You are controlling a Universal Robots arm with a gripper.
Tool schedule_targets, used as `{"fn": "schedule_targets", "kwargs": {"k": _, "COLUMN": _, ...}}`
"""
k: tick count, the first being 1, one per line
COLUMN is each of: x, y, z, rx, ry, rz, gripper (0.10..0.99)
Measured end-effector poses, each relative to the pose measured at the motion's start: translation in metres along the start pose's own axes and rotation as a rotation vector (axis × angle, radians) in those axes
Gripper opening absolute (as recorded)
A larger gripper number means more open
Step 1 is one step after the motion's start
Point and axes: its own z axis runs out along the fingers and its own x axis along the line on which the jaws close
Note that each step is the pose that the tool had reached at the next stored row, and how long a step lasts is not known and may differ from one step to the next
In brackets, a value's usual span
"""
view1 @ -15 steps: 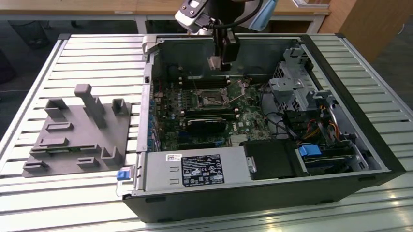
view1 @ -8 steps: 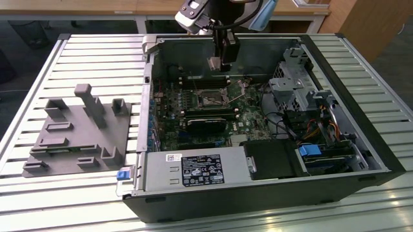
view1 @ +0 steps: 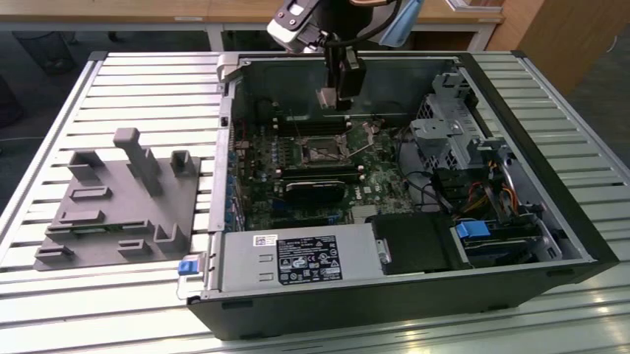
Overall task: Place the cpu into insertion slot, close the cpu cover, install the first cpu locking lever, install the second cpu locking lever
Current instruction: 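Place the cpu into insertion slot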
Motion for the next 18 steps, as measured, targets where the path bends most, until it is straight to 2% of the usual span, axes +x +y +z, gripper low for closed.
{"fn": "schedule_targets", "kwargs": {"k": 11, "x": -0.0001, "y": -0.0004, "z": 0.0042, "rx": 0.0, "ry": 0.0, "rz": 0.0, "gripper": 0.537}}
{"fn": "schedule_targets", "kwargs": {"k": 18, "x": -0.0001, "y": -0.0012, "z": 0.0106, "rx": 0.0, "ry": -0.0003, "rz": 0.0, "gripper": 0.537}}
